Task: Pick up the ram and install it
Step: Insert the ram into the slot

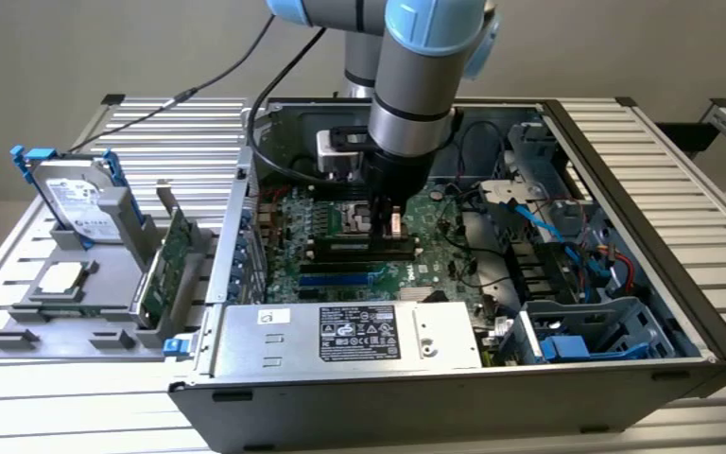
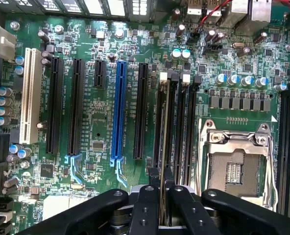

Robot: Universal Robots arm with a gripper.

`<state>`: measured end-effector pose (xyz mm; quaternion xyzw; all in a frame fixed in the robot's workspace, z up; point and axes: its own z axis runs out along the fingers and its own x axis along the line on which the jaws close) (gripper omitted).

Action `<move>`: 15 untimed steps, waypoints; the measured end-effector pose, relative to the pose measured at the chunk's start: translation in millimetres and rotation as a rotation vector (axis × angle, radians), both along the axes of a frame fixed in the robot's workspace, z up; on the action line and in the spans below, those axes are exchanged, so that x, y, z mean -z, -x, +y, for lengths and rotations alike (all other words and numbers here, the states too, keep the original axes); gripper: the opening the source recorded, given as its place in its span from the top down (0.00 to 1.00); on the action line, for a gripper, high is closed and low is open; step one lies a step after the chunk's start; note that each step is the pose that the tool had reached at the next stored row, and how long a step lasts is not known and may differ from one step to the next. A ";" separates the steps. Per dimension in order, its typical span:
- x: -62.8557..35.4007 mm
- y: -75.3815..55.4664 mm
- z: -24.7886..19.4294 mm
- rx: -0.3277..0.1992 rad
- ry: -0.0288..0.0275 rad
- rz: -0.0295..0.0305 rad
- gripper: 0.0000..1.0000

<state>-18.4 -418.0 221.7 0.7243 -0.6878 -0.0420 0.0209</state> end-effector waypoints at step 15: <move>-5.6 -0.5 -1.9 0.000 0.0004 0.0113 0.85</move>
